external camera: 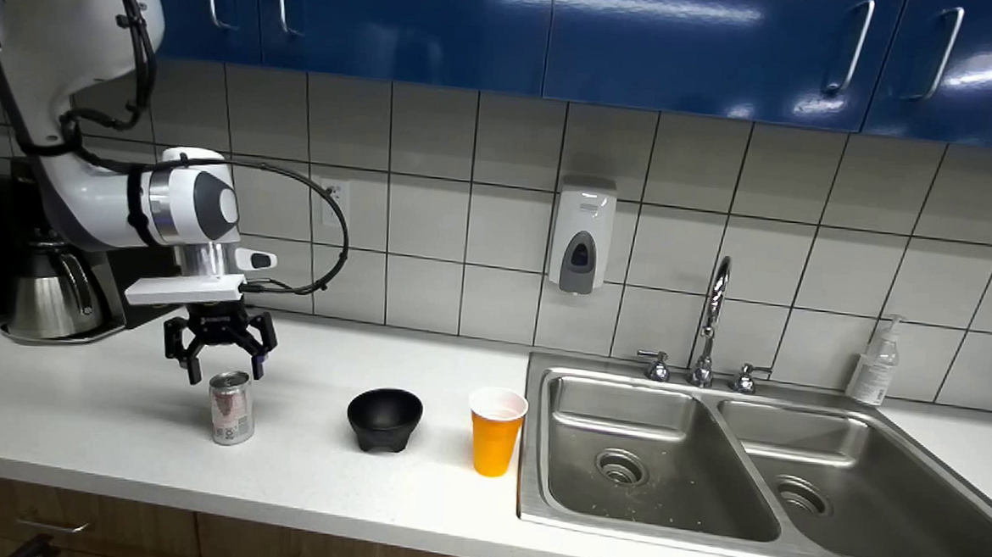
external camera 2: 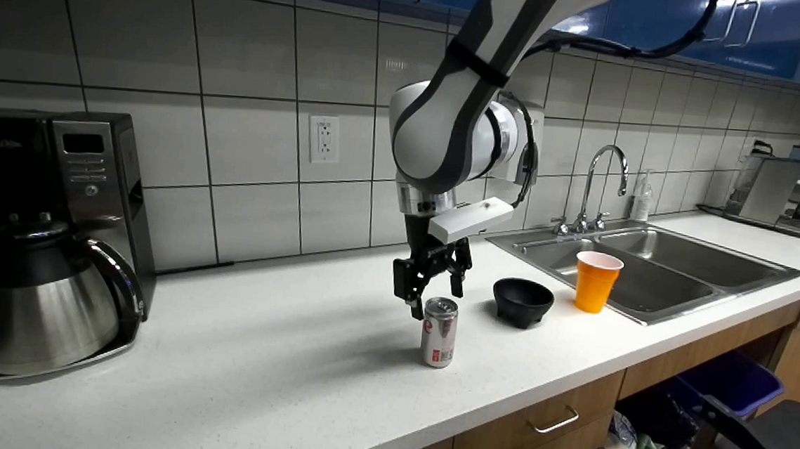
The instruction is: Put the silver can inside the black bowl
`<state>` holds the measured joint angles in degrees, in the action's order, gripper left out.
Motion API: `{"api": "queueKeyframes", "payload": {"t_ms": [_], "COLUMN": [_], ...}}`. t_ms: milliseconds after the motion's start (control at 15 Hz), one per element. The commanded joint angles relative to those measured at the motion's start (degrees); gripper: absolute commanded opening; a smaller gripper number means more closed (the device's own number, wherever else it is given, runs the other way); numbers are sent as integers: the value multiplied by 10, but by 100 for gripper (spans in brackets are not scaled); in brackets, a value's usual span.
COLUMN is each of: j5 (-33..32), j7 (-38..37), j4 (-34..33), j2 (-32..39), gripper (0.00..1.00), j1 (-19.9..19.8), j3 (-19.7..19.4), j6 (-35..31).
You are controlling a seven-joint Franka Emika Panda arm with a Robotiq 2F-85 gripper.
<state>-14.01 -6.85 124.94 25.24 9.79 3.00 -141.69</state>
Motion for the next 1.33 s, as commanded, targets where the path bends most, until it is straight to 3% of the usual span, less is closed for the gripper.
{"api": "queueKeyframes", "payload": {"t_ms": [0, 1267], "j5": [-11, -27], "j7": [12, 0], "j4": [3, 12], "j2": [6, 36], "gripper": [100, 100], "j1": [3, 28], "j3": [-8, -27], "j6": [-16, -41]}}
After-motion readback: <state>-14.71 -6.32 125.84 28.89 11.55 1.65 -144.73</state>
